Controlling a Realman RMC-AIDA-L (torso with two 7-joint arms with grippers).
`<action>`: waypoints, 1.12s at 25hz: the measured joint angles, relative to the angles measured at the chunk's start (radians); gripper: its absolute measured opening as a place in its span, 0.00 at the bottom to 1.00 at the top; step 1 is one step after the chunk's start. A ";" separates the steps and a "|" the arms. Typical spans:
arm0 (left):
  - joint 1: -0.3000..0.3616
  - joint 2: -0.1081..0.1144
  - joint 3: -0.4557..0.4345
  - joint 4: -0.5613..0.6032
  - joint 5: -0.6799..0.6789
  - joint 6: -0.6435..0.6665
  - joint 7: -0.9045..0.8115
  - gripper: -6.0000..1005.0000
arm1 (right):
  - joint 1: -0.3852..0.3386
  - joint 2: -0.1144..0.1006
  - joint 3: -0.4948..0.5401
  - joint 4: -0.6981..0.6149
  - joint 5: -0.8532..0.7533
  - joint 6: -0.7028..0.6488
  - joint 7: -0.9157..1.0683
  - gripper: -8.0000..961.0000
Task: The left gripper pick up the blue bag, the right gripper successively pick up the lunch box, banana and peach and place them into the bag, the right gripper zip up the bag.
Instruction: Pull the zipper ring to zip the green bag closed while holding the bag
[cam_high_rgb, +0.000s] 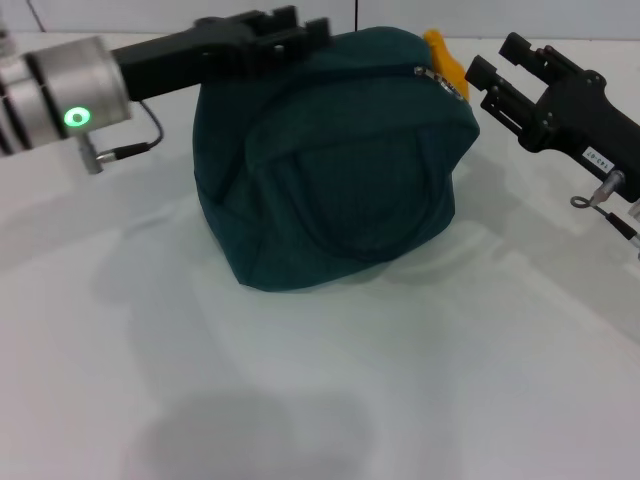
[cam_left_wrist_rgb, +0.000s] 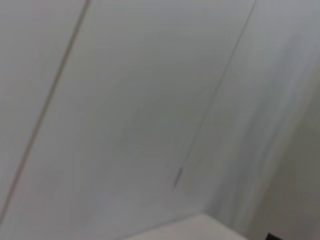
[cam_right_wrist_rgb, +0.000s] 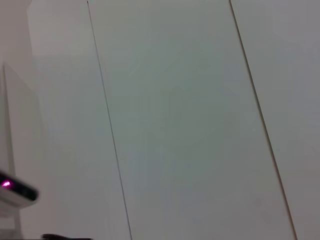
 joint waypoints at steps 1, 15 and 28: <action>-0.026 0.000 0.000 0.002 0.030 -0.010 -0.024 0.62 | 0.000 0.000 0.000 0.000 0.000 0.000 -0.001 0.59; -0.174 0.001 0.001 0.050 0.313 -0.088 -0.249 0.59 | -0.005 0.001 0.066 0.004 0.016 0.111 0.002 0.58; -0.160 -0.020 0.002 0.073 0.333 -0.092 -0.207 0.24 | 0.026 -0.009 0.080 0.001 0.007 0.217 0.022 0.58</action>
